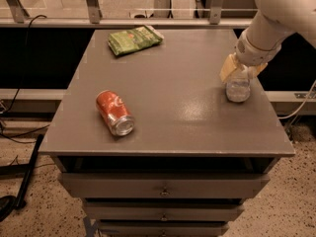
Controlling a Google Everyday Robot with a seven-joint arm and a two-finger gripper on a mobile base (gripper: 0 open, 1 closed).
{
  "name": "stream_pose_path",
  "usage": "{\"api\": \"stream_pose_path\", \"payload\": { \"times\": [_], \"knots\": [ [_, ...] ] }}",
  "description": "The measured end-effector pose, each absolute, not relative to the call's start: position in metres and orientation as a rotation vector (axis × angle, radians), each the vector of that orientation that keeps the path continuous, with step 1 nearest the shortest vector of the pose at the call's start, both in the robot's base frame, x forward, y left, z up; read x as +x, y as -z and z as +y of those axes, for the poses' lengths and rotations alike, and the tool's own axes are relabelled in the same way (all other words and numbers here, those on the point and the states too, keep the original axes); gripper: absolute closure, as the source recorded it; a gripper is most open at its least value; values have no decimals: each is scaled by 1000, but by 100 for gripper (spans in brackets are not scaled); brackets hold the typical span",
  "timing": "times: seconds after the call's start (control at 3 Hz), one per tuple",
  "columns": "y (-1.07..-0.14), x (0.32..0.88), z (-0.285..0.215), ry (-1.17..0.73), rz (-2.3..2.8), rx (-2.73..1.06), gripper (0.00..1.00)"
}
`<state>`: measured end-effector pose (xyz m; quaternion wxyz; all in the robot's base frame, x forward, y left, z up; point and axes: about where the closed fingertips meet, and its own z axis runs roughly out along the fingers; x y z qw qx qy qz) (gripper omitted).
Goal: Move blue plastic bottle near green jalapeno chip bag
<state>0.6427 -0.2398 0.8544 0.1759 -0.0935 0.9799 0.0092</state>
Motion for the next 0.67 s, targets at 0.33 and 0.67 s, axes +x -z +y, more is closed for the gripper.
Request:
{"api": "stream_pose_path", "payload": {
  "times": [0.33, 0.67],
  "knots": [
    [-872, 647, -225, -47, 2713, -333, 88],
    [-907, 653, -214, -33, 2606, -471, 100]
  ]
}}
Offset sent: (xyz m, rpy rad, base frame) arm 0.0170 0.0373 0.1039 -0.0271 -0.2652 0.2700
